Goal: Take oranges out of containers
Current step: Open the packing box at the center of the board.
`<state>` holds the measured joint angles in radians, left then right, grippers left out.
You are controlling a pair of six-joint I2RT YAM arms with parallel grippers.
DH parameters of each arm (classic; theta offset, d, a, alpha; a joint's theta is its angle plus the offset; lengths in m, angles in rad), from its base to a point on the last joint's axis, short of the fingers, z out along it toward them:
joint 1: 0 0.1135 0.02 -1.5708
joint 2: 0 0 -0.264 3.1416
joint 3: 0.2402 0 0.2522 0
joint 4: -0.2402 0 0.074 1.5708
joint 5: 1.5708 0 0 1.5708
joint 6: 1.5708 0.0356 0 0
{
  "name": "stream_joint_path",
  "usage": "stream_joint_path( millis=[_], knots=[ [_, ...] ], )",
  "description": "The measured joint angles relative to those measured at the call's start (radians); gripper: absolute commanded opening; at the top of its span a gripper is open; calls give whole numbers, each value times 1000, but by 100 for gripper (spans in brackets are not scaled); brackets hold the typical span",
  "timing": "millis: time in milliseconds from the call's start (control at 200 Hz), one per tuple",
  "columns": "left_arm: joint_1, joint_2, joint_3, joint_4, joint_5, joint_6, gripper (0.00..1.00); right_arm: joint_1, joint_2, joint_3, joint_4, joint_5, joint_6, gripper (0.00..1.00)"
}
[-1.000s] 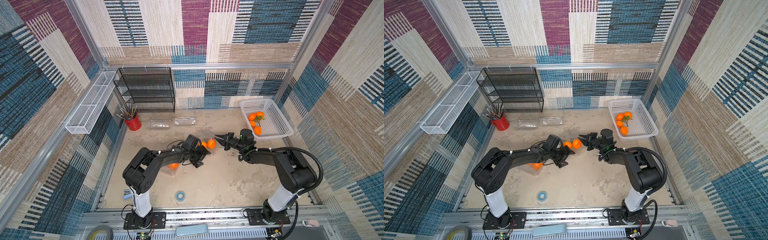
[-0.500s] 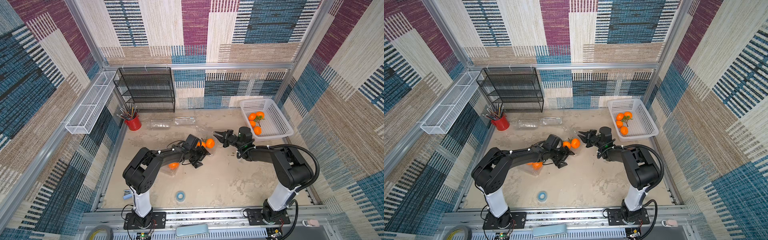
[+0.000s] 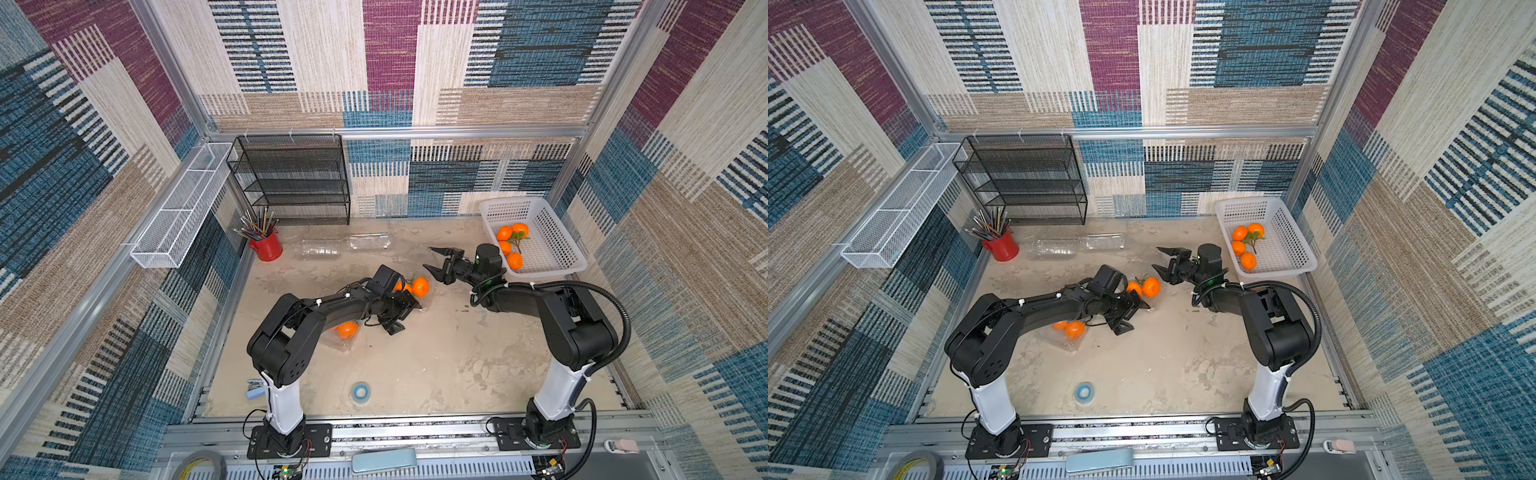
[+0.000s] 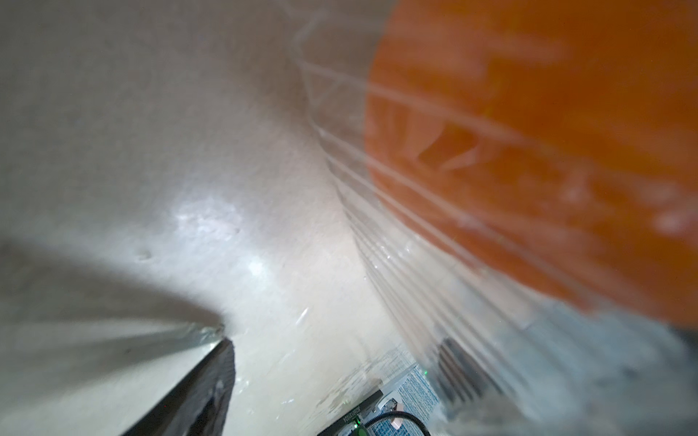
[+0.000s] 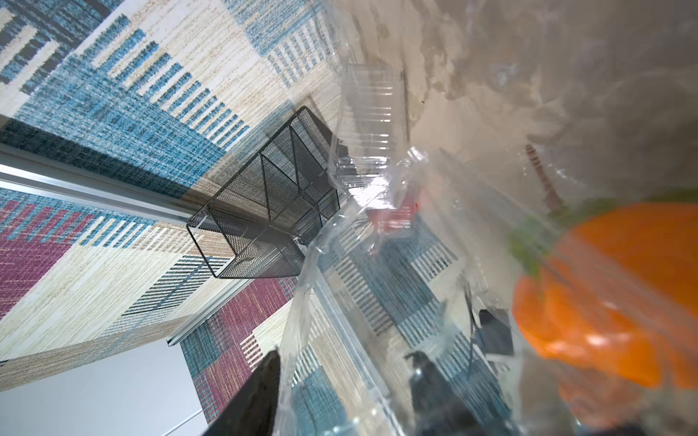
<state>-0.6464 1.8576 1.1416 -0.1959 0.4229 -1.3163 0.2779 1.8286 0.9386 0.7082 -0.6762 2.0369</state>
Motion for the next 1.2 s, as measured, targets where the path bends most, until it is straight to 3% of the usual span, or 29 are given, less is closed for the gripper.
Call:
stream_joint_path(
  millis=[195, 571, 861, 1202],
  knots=[
    [0, -14, 35, -53, 0, 48, 88, -11, 6, 87, -98, -84, -122, 85],
    [3, -20, 36, -82, -1, 67, 88, -11, 13, 146, -211, -174, -267, 100],
    [26, -34, 67, -121, 2, 98, 92, -18, -4, 267, -397, -199, -465, 98],
    [95, -85, 124, -232, 3, 195, 96, -23, -8, 405, -769, -174, -872, 98]
  ],
)
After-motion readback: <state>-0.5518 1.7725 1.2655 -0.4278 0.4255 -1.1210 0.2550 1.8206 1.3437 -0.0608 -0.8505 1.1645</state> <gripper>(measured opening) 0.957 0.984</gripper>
